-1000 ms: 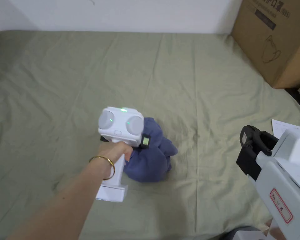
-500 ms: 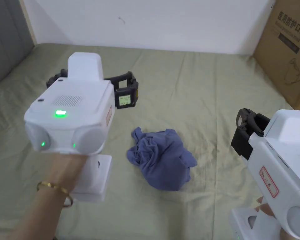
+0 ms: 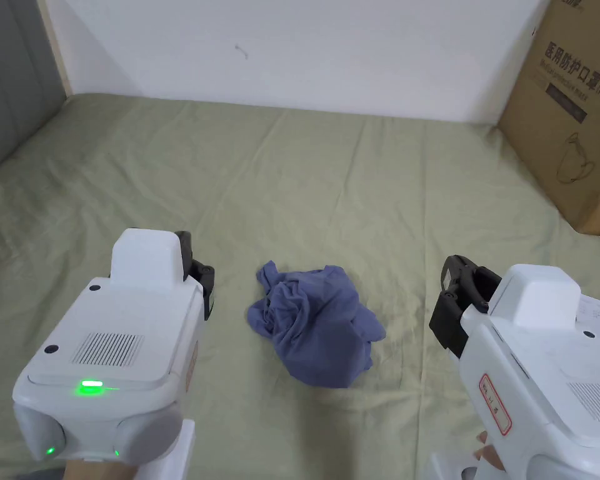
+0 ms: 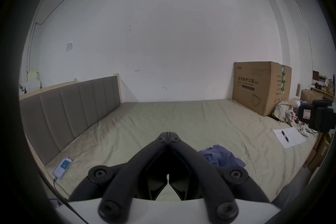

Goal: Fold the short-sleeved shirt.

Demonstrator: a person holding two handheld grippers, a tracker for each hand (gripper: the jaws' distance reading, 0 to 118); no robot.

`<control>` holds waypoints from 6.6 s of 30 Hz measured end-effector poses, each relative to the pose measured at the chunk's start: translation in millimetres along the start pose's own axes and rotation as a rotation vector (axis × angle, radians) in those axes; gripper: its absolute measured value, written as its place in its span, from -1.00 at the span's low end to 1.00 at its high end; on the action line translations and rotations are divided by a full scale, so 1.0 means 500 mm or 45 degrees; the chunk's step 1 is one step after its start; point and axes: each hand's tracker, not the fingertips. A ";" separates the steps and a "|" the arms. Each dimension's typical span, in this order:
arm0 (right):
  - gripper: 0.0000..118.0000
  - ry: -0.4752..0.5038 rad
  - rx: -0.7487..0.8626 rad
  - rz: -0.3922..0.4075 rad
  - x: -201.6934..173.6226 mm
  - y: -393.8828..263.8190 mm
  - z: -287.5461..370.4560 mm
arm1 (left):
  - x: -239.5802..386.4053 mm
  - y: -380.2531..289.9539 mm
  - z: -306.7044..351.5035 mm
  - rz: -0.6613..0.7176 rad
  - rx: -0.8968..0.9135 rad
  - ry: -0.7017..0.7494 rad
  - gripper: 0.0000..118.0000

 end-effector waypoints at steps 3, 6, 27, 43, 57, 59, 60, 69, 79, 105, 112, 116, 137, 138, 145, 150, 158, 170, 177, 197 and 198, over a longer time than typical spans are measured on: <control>-1.00 -0.004 -0.016 -0.012 0.007 -0.005 -0.002 | 0.000 -0.005 -0.002 0.021 -0.019 -0.015 -1.00; -1.00 -0.012 -0.019 -0.005 0.009 -0.006 -0.004 | -0.001 -0.006 -0.006 0.035 -0.028 -0.021 -1.00; -1.00 -0.022 -0.082 0.034 0.040 -0.010 -0.072 | 0.024 -0.082 -0.451 0.002 -0.870 -0.083 1.00; -1.00 -0.112 -0.226 0.023 0.087 -0.050 -0.123 | 0.126 -0.218 -0.589 0.029 -1.277 -0.156 -0.23; -1.00 -0.105 -0.247 0.058 0.108 -0.018 -0.142 | 0.061 -0.092 -0.475 0.267 -0.975 -0.273 -1.00; -1.00 -0.102 -0.246 0.050 0.114 -0.008 -0.150 | 0.036 -0.083 -0.451 0.304 -0.914 -0.258 -1.00; -1.00 -0.105 -0.249 0.046 0.115 -0.003 -0.154 | 0.026 -0.082 -0.440 0.310 -0.898 -0.254 -1.00; -1.00 -0.036 -0.322 0.060 0.110 0.016 -0.192 | -0.094 -0.130 -0.371 0.471 -0.908 -0.124 -1.00; 0.77 0.171 -0.898 0.061 0.043 0.009 -0.538 | -0.093 -0.182 -0.348 0.470 -0.918 -0.112 -1.00; -0.86 0.252 -1.032 -0.105 0.081 0.080 -0.601 | -0.116 -0.124 -0.360 0.599 -0.842 -0.129 -1.00; -0.87 0.229 -0.747 -0.160 0.222 0.296 -0.356 | -0.179 0.078 -0.335 0.540 -0.569 -0.063 -1.00; -0.87 0.135 -0.605 -0.142 0.282 0.390 -0.264 | -0.225 0.215 -0.303 0.511 -0.391 -0.023 -1.00; -0.88 -0.381 -0.162 -0.081 0.340 0.749 -0.240 | -0.318 0.693 -0.352 0.368 -0.053 0.281 -1.00; -0.88 -0.404 -0.159 -0.072 0.337 0.760 -0.253 | -0.314 0.704 -0.364 0.355 -0.056 0.303 -1.00; -0.88 -0.534 -0.088 -0.060 0.318 0.842 -0.405 | -0.292 0.772 -0.507 0.376 -0.048 0.361 -1.00; -0.88 -0.574 -0.047 -0.088 0.327 0.845 -0.517 | -0.288 0.760 -0.629 0.355 -0.025 0.365 -1.00; -0.88 -0.581 -0.130 -0.153 0.357 0.706 -0.651 | -0.261 0.587 -0.762 0.331 -0.235 0.338 -1.00; -0.88 -0.536 -0.533 -0.212 0.442 0.300 -0.581 | -0.280 0.218 -0.674 0.360 -0.584 0.234 -1.00; -0.88 -0.433 -0.715 -0.319 0.451 0.068 -0.351 | -0.344 -0.021 -0.461 0.390 -0.788 0.172 -1.00; 0.23 -0.625 -0.796 -0.399 0.449 -0.179 0.007 | -0.355 -0.227 -0.146 0.323 -0.933 0.378 0.74; 0.62 -0.643 -0.759 -0.353 0.452 -0.158 0.008 | -0.359 -0.204 -0.138 0.337 -0.857 0.383 0.98</control>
